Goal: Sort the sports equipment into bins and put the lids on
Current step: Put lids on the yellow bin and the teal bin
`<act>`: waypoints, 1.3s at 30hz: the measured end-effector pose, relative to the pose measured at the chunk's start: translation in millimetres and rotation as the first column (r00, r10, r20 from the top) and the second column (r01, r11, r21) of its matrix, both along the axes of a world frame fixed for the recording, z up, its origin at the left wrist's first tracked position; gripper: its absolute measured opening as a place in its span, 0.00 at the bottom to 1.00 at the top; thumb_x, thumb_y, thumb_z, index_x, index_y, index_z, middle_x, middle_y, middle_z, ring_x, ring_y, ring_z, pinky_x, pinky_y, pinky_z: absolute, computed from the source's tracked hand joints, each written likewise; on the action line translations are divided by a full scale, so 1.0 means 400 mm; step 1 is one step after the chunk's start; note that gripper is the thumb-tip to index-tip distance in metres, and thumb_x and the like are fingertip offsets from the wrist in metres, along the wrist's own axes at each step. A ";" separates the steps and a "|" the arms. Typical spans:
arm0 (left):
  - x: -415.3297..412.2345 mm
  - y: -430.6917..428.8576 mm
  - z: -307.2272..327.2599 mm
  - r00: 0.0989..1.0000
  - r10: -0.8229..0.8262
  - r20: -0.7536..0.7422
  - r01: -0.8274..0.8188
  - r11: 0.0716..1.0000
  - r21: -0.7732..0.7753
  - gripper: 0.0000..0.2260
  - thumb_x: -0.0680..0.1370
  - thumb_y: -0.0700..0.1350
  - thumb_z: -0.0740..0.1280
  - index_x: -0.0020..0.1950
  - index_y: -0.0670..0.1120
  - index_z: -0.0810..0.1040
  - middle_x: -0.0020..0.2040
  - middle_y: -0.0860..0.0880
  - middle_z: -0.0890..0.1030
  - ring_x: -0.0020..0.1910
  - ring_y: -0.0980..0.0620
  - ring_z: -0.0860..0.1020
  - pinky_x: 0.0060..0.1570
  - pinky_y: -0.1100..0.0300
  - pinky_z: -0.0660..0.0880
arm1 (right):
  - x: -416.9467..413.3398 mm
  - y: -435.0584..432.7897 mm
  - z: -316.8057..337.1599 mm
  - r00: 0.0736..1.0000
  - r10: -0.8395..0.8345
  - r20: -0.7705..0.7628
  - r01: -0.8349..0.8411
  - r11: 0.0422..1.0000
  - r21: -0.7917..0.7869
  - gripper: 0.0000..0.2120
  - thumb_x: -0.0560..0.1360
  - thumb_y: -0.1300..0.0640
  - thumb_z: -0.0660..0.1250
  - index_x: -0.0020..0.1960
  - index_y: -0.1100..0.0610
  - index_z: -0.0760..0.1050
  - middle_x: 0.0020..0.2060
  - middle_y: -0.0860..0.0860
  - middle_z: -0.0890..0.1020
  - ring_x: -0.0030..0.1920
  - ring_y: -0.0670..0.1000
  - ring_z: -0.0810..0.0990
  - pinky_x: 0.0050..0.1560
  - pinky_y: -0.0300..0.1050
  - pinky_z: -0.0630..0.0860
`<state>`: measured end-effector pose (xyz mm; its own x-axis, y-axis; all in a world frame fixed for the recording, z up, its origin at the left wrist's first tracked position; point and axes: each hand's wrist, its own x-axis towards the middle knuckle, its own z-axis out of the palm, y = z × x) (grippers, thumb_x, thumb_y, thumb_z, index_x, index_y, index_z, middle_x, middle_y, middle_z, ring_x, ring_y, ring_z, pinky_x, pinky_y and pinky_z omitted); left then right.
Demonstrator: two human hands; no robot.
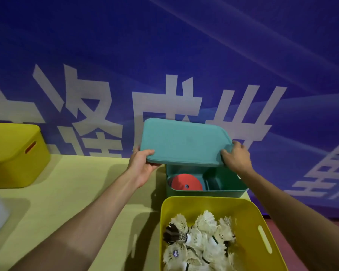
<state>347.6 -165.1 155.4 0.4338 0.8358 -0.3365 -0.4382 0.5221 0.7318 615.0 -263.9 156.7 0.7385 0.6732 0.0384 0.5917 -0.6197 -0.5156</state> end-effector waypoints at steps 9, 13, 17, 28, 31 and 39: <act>0.155 -0.025 -0.148 0.684 0.037 -0.728 0.283 0.907 0.312 0.19 0.80 0.48 0.63 0.69 0.48 0.66 0.61 0.48 0.74 0.58 0.49 0.74 0.51 0.55 0.75 | 0.214 -0.042 -0.132 0.955 -0.168 -0.246 0.156 0.985 -0.068 0.27 0.72 0.44 0.66 0.60 0.64 0.71 0.56 0.62 0.74 0.51 0.62 0.77 0.47 0.53 0.78; 0.168 -0.017 -0.243 0.367 0.082 -0.927 0.460 0.850 0.257 0.21 0.78 0.56 0.57 0.66 0.44 0.71 0.60 0.45 0.75 0.54 0.47 0.76 0.55 0.47 0.76 | 0.241 -0.040 -0.188 0.964 -0.111 -0.243 0.088 0.991 -0.103 0.29 0.75 0.46 0.64 0.66 0.66 0.66 0.62 0.62 0.67 0.60 0.65 0.72 0.60 0.58 0.72; 0.191 -0.031 -0.258 0.323 0.048 -0.945 0.465 0.862 0.203 0.17 0.82 0.52 0.56 0.67 0.45 0.67 0.60 0.46 0.76 0.55 0.48 0.75 0.51 0.54 0.73 | 0.246 -0.042 -0.232 0.961 -0.064 -0.269 0.033 0.992 -0.118 0.28 0.78 0.50 0.62 0.69 0.67 0.62 0.65 0.64 0.66 0.64 0.66 0.70 0.62 0.57 0.69; 0.226 -0.019 -0.305 0.339 -0.056 -0.939 0.395 0.915 0.088 0.16 0.81 0.50 0.58 0.67 0.46 0.66 0.62 0.46 0.75 0.58 0.45 0.75 0.57 0.45 0.76 | 0.254 -0.053 -0.301 0.965 -0.037 -0.259 0.025 0.999 -0.047 0.22 0.79 0.51 0.61 0.67 0.64 0.63 0.62 0.62 0.74 0.60 0.64 0.75 0.57 0.56 0.71; 0.236 -0.013 -0.301 0.346 -0.054 -0.937 0.354 0.932 0.078 0.15 0.81 0.48 0.60 0.67 0.45 0.67 0.61 0.46 0.74 0.59 0.45 0.75 0.57 0.45 0.77 | 0.253 -0.048 -0.307 0.964 -0.048 -0.263 0.036 0.998 -0.053 0.22 0.79 0.51 0.61 0.66 0.63 0.62 0.61 0.61 0.74 0.59 0.64 0.75 0.57 0.57 0.71; 0.239 -0.002 -0.309 0.362 0.025 -0.932 0.374 0.912 0.170 0.16 0.81 0.49 0.60 0.68 0.46 0.68 0.59 0.45 0.76 0.58 0.45 0.75 0.57 0.44 0.76 | 0.232 -0.052 -0.318 0.982 -0.035 -0.188 0.014 0.993 -0.115 0.22 0.81 0.48 0.55 0.67 0.62 0.59 0.62 0.61 0.71 0.59 0.65 0.74 0.55 0.60 0.72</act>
